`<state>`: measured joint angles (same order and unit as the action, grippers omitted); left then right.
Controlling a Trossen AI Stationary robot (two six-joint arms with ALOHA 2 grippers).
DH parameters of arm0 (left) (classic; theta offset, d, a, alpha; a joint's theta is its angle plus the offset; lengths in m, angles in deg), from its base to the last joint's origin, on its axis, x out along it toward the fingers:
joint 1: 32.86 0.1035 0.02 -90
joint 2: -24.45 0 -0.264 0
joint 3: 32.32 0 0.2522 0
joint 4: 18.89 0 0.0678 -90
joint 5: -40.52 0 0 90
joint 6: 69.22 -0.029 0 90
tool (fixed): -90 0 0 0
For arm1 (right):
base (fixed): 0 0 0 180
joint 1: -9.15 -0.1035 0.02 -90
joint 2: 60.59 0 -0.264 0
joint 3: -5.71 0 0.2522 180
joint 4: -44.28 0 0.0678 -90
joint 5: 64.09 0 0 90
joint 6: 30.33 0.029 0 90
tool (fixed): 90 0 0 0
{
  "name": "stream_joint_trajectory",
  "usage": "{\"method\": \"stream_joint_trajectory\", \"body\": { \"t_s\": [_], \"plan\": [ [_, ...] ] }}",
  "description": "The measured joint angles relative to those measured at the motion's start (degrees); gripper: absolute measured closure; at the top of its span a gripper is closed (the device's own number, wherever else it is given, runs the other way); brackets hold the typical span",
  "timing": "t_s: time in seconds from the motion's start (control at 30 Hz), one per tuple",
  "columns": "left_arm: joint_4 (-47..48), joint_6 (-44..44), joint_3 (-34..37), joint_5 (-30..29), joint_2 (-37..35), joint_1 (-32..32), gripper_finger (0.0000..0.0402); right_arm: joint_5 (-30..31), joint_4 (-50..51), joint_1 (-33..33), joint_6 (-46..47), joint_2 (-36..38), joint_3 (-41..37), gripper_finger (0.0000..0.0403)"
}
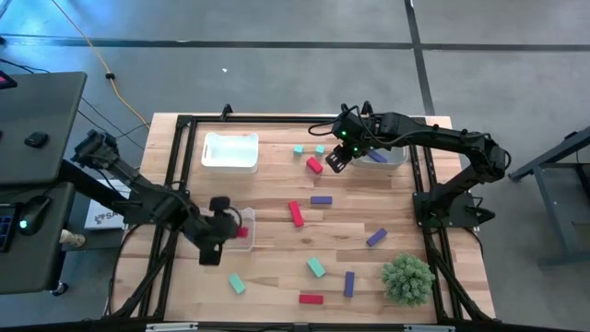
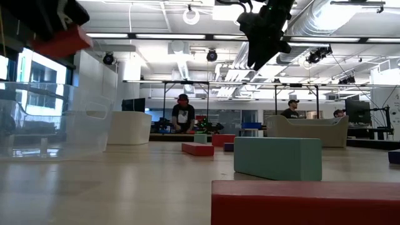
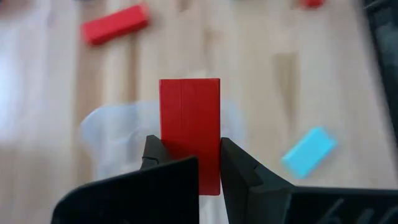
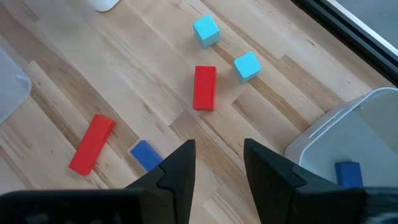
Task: Sort & place blocks by color
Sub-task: Put the bottom left red block into the transparent bin
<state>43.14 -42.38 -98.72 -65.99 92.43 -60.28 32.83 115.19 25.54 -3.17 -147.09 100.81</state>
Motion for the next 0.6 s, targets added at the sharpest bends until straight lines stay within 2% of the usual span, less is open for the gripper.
{"method": "stream_joint_trajectory", "body": {
  "t_s": [0.13, 0.3, 0.6],
  "plan": [
    [5.7, 0.0, 0.0, -0.3, 0.1, 2.8, 0.0401, 1.1, -0.1, 0.0, 0.7, 0.0, 0.0, 0.0276],
    [6.0, 0.0, 0.1, 2.3, 2.3, 5.3, 0.0401, 2.1, -0.4, 0.0, 1.4, 0.0, 0.0, 0.0276],
    [6.0, -3.5, 0.4, 8.0, 9.9, 6.1, 0.0401, 2.1, -1.3, 0.0, 1.4, 0.0, 0.0, 0.0276]
  ]
}}
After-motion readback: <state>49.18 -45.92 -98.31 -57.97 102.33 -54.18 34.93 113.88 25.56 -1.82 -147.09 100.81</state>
